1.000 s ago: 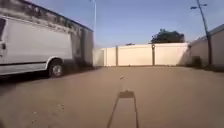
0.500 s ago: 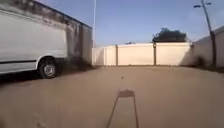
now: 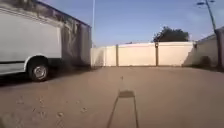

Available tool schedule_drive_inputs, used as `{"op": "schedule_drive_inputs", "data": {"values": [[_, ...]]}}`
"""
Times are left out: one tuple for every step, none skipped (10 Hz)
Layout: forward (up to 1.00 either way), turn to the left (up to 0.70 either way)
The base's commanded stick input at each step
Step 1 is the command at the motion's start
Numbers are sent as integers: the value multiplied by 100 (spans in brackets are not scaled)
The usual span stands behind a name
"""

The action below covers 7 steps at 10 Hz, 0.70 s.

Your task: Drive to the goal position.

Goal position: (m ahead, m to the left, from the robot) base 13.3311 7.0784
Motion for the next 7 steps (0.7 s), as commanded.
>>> {"op": "schedule_drive_inputs", "data": {"values": [[100,0],[100,0],[100,0],[100,0],[100,0],[100,0],[100,0]]}}
